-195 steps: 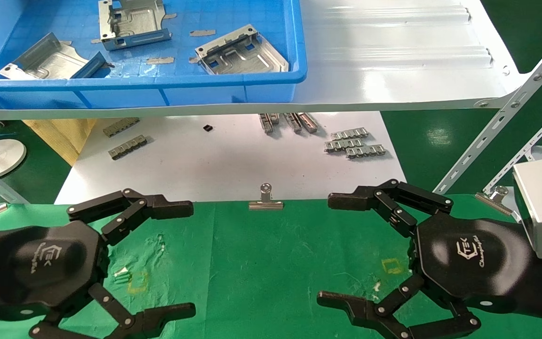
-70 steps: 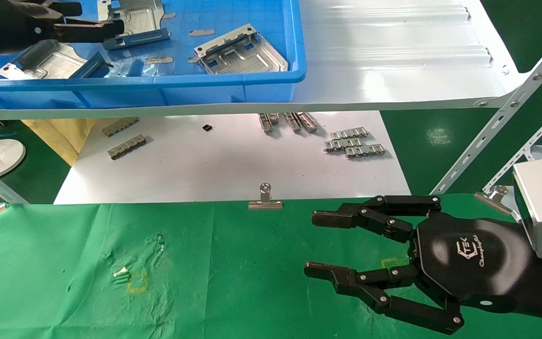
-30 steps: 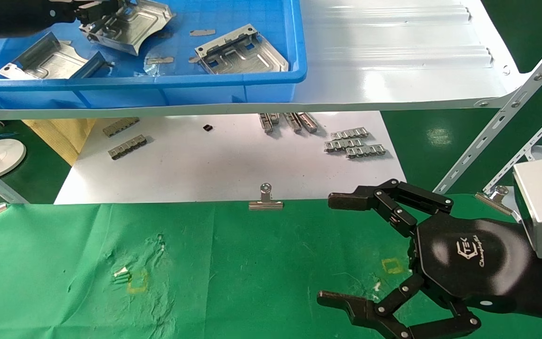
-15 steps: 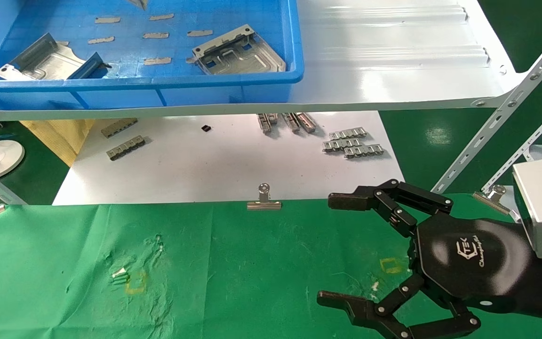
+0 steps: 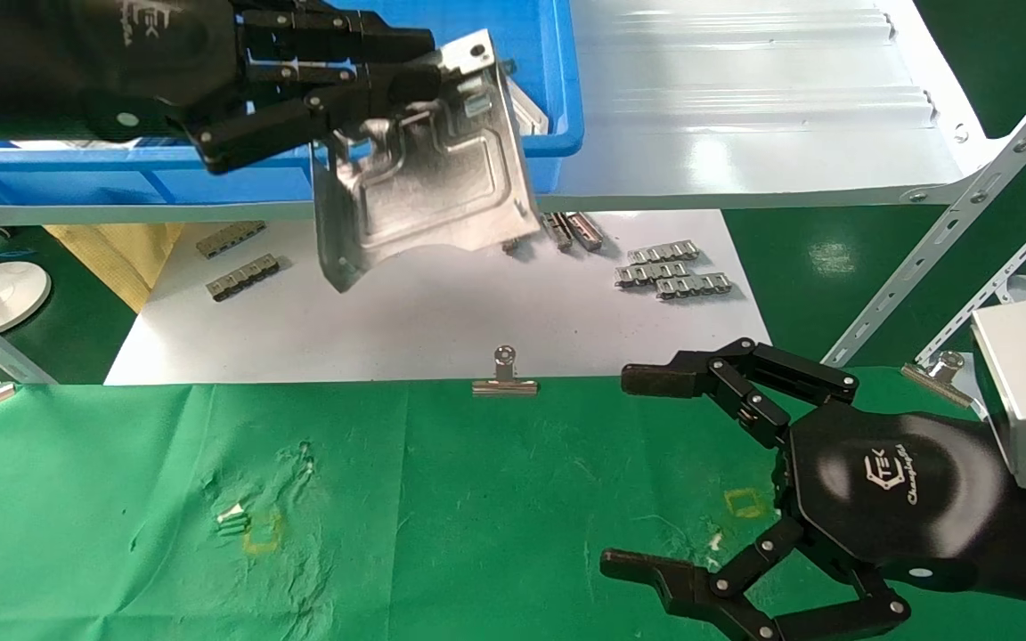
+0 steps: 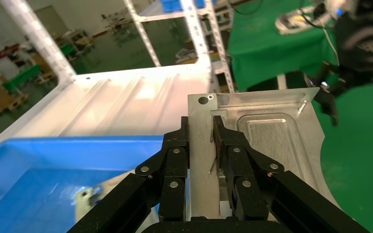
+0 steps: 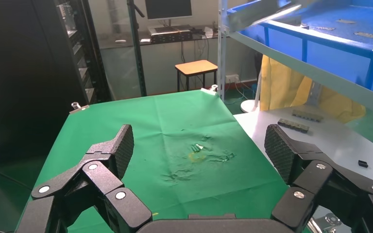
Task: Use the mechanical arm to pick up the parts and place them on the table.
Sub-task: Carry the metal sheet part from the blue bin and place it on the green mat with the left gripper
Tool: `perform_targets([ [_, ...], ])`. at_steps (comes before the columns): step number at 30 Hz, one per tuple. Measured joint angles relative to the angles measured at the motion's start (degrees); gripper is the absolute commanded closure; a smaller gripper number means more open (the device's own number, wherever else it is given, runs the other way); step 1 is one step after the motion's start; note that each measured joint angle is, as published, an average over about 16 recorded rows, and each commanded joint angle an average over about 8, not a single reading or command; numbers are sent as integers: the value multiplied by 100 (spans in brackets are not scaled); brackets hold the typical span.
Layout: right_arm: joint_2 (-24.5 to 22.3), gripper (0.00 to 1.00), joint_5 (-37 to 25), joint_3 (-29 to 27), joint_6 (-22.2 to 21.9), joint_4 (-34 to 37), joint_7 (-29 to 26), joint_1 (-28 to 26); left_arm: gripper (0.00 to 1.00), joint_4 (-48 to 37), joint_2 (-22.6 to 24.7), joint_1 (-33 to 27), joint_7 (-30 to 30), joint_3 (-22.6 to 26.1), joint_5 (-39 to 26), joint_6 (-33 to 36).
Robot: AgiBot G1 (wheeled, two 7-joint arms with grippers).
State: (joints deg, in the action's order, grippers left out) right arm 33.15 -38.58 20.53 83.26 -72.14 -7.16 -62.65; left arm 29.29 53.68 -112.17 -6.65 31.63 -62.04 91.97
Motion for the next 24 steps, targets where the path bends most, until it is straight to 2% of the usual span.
perform_targets([
  [6,0,0,0,0,0,0,0,0,100,1365,-555,371,45,665,494,-13],
  [12,0,0,0,0,0,0,0,0,100,2257,-1022,528,-49,1548,481,-53],
  [18,0,0,0,1,0,0,0,0,100,2242,-1186,585,-420,2337,-8,-175],
  [24,0,0,1,1,0,0,0,0,100,1679,-1133,803,-950,2788,-409,-411],
])
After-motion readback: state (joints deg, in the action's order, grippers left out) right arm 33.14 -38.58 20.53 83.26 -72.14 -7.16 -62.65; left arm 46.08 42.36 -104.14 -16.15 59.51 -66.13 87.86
